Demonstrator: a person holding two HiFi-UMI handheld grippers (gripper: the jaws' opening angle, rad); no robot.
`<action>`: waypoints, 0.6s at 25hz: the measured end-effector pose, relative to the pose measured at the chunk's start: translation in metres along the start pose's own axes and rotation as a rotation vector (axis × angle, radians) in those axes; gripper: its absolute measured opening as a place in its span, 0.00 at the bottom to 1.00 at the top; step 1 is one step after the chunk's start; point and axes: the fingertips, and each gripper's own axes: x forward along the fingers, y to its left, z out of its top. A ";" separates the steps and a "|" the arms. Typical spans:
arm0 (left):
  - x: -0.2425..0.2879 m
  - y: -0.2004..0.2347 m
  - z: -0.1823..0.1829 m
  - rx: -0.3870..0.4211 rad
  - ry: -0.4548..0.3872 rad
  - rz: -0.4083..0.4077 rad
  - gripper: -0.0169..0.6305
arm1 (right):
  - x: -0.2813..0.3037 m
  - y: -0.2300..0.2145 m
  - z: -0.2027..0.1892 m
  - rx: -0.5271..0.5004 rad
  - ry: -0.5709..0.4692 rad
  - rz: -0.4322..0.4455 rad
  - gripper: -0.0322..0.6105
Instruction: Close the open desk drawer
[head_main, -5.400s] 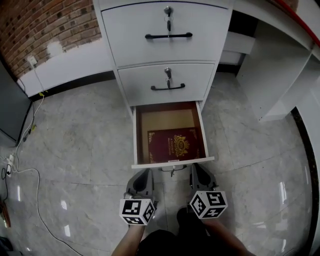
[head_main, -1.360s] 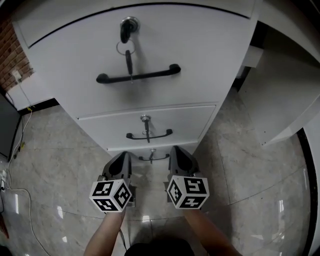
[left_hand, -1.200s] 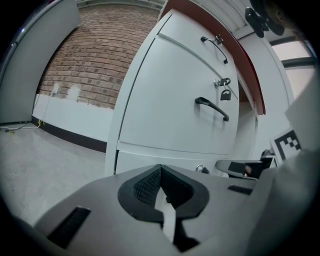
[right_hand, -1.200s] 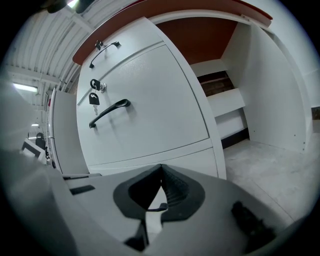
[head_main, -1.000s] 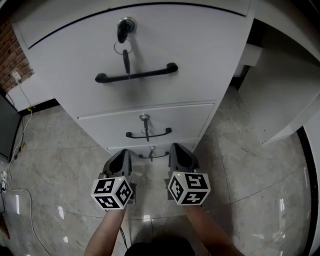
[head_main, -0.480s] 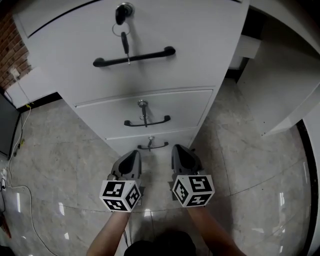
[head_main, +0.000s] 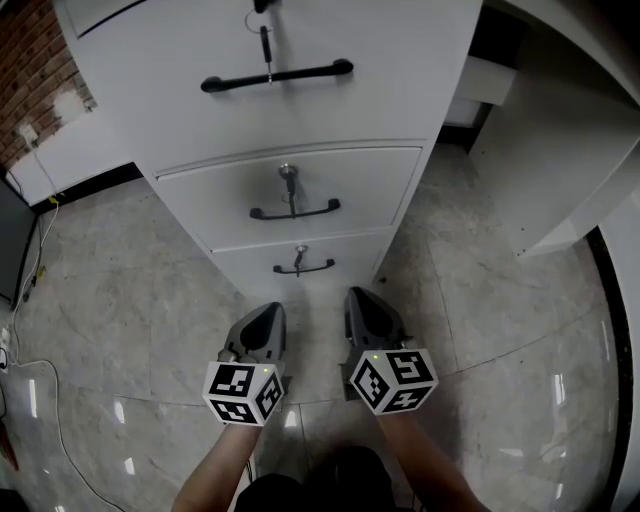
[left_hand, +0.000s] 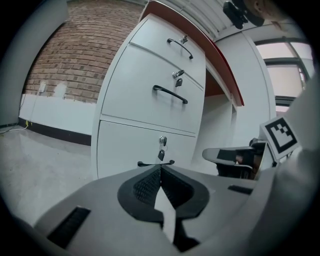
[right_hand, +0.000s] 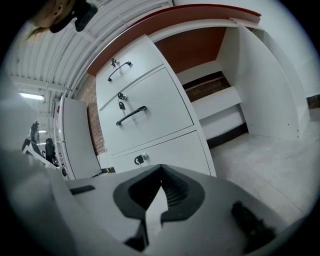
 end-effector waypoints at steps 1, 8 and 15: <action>-0.004 -0.002 -0.002 0.010 0.003 -0.004 0.04 | -0.004 0.002 -0.002 -0.006 -0.001 0.000 0.07; -0.031 -0.019 -0.009 0.029 0.000 -0.025 0.04 | -0.043 0.014 -0.007 -0.058 -0.022 -0.011 0.07; -0.066 -0.042 0.001 0.078 -0.028 -0.065 0.04 | -0.081 0.036 0.002 -0.096 -0.068 0.014 0.07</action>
